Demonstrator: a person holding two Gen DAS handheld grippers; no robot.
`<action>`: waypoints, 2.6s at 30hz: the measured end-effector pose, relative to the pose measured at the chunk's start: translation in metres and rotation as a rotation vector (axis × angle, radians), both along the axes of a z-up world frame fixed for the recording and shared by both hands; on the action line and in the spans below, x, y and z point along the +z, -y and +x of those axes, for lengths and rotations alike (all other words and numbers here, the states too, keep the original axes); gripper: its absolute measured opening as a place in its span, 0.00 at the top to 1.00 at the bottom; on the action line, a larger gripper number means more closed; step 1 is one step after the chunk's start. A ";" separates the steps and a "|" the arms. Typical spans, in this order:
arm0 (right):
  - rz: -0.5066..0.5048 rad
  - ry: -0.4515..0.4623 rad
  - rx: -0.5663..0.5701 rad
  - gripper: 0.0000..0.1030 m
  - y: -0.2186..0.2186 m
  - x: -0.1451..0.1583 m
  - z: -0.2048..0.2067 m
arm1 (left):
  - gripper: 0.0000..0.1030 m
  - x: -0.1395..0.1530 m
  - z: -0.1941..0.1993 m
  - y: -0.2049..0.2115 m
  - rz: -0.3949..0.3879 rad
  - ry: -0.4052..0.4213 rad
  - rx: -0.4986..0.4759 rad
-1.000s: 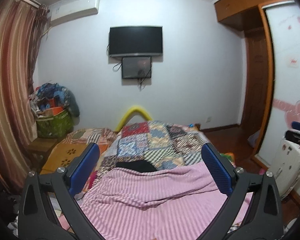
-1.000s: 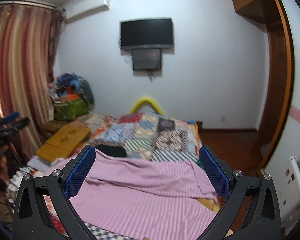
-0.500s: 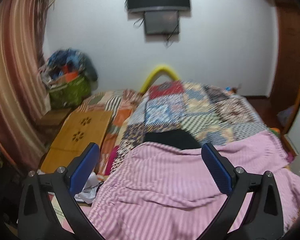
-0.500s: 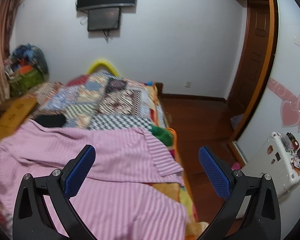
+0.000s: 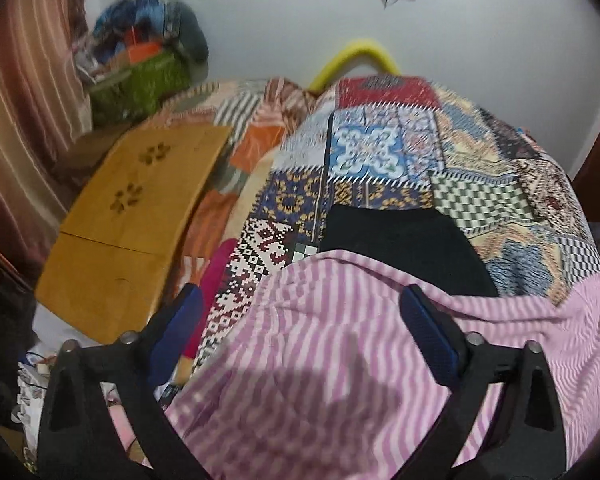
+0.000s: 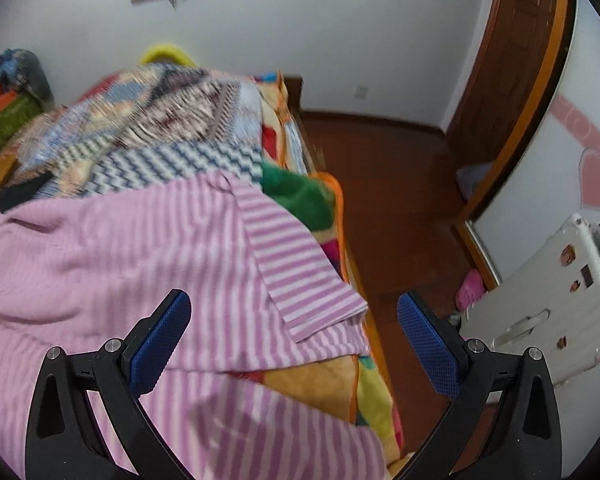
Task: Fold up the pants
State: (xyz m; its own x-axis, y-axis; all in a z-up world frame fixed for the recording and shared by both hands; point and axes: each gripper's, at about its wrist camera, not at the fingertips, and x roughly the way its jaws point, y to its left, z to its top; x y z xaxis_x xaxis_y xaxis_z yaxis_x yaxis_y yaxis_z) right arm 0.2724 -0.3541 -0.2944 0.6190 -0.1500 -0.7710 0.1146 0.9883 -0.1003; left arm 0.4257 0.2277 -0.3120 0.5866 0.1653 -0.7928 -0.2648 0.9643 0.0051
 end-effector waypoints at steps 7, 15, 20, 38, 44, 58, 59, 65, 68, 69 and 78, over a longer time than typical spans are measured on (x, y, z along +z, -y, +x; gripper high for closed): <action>0.062 -0.093 -0.013 0.02 0.007 -0.042 0.039 | 0.11 -0.044 0.046 -0.028 -0.069 -0.124 0.002; 0.069 -0.162 0.029 0.08 0.003 -0.066 0.056 | 0.11 -0.105 0.072 -0.049 -0.192 -0.262 0.031; 0.088 -0.181 0.045 0.11 0.002 -0.076 0.063 | 0.10 -0.131 0.069 -0.059 -0.282 -0.269 0.072; 0.202 -0.159 -0.082 0.93 0.057 -0.082 0.088 | 0.65 -0.102 0.072 -0.043 -0.194 -0.210 0.014; 0.185 -0.077 -0.108 0.93 0.062 -0.061 0.084 | 0.72 -0.067 0.064 -0.036 -0.131 -0.125 0.002; 0.146 0.120 -0.097 0.93 0.053 0.025 0.052 | 0.78 0.033 0.007 -0.037 -0.099 0.048 -0.002; 0.147 0.133 -0.091 0.93 0.052 0.031 0.046 | 0.78 0.037 0.001 -0.036 -0.096 0.055 -0.003; 0.159 0.180 -0.075 0.93 0.051 0.057 0.011 | 0.79 0.065 -0.050 -0.030 -0.110 0.093 -0.021; 0.160 0.200 -0.062 0.93 0.047 0.069 -0.007 | 0.79 0.079 -0.079 -0.027 -0.093 0.116 -0.036; 0.157 0.208 -0.056 0.93 0.047 0.073 -0.015 | 0.81 0.084 -0.092 -0.027 -0.100 0.126 -0.042; 0.196 0.259 -0.047 0.93 0.046 0.092 -0.078 | 0.98 0.093 -0.173 -0.037 -0.129 0.145 -0.033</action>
